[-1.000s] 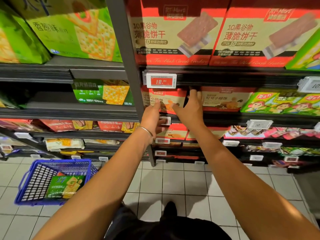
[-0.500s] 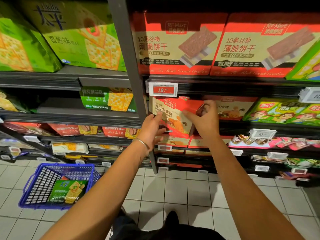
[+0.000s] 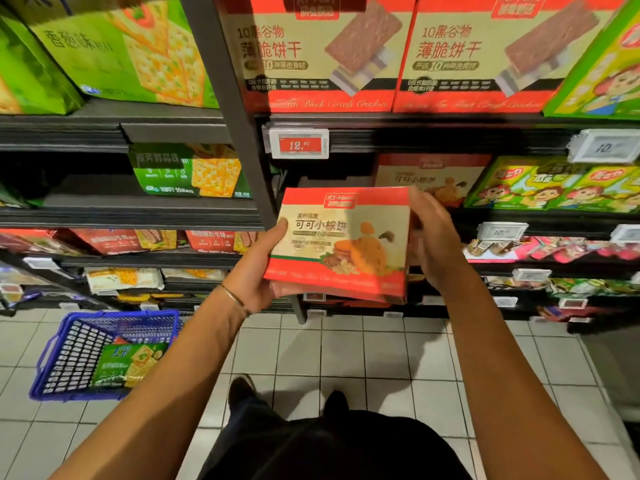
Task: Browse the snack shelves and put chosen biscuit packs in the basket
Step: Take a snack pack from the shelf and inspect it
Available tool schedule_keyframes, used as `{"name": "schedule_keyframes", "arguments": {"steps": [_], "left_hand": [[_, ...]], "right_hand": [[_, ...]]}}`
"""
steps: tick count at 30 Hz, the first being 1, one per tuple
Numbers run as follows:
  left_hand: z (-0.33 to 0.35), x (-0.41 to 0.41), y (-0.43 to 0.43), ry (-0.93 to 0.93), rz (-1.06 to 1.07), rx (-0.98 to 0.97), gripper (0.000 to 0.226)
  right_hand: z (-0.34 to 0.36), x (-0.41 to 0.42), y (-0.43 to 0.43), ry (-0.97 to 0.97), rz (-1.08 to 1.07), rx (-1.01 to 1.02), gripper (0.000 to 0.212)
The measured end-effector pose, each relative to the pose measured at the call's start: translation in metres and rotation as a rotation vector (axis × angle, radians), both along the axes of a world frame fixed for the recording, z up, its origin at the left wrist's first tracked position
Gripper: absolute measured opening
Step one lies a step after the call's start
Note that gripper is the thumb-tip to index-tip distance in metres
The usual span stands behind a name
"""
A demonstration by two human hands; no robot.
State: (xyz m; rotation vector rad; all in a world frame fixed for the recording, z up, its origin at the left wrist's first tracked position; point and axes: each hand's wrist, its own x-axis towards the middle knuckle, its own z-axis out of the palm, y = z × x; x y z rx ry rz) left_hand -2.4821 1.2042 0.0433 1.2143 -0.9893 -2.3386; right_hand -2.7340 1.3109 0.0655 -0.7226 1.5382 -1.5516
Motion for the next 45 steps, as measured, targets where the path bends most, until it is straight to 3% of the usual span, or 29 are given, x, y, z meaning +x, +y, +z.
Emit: {"name": "schedule_keyframes", "arguments": {"steps": [4,7,9,13,19,22,25,27,30,32,34,37,39,41,42,44,45], "left_hand": [[-0.009,0.011,0.014,0.159,-0.208,0.317,0.055],[-0.013,0.018,0.026,0.428,-0.449,0.509,0.066],[-0.014,0.019,0.032,0.497,-0.508,0.557,0.074],[-0.019,0.019,0.041,0.549,-0.489,0.616,0.081],[-0.013,0.024,0.043,0.482,-0.269,0.579,0.086],[-0.009,0.033,0.034,0.341,-0.128,0.468,0.066],[-0.007,0.039,0.021,0.127,0.032,0.174,0.052],[-0.006,0.04,0.013,0.146,0.129,0.067,0.056],[0.009,0.037,0.01,0.137,0.112,-0.057,0.07],[0.02,0.036,0.01,0.167,0.087,-0.102,0.082],[0.033,0.032,0.013,0.248,0.061,-0.156,0.072],[0.052,0.017,0.023,0.256,0.002,-0.329,0.071],[0.06,0.008,0.027,0.22,-0.011,-0.44,0.071],[0.066,0.003,0.03,0.212,0.006,-0.455,0.061],[0.067,0.003,0.029,0.214,0.018,-0.437,0.062],[0.069,0.008,0.026,0.205,0.007,-0.401,0.071],[0.07,0.01,0.024,0.196,-0.016,-0.386,0.071]], "right_hand": [[0.007,0.001,-0.003,-0.04,0.034,0.005,0.041],[0.013,0.002,-0.007,-0.097,-0.017,0.077,0.061],[0.015,-0.001,-0.007,-0.061,-0.026,0.137,0.06],[0.016,0.0,-0.007,0.044,0.025,0.131,0.043],[0.022,0.01,-0.009,0.083,0.059,0.155,0.044],[0.022,0.015,-0.003,0.013,0.106,0.145,0.042],[0.021,0.023,0.012,-0.147,0.241,0.122,0.056],[0.014,0.032,0.016,-0.231,0.337,0.111,0.059],[0.006,0.041,0.015,-0.314,0.29,0.128,0.048],[-0.007,0.045,0.016,-0.532,0.217,0.204,0.051],[-0.015,0.052,0.009,-0.679,0.125,0.215,0.057],[-0.009,0.068,-0.005,-0.595,0.365,-0.018,0.055],[-0.023,0.08,-0.001,-0.232,0.559,-0.005,0.054],[-0.047,0.081,0.012,-0.694,0.614,-0.067,0.042],[-0.049,0.08,0.016,-0.775,0.546,-0.007,0.041],[-0.039,0.075,0.005,-0.44,0.338,0.064,0.045],[-0.037,0.071,0.005,-0.604,0.408,-0.036,0.044]]}}
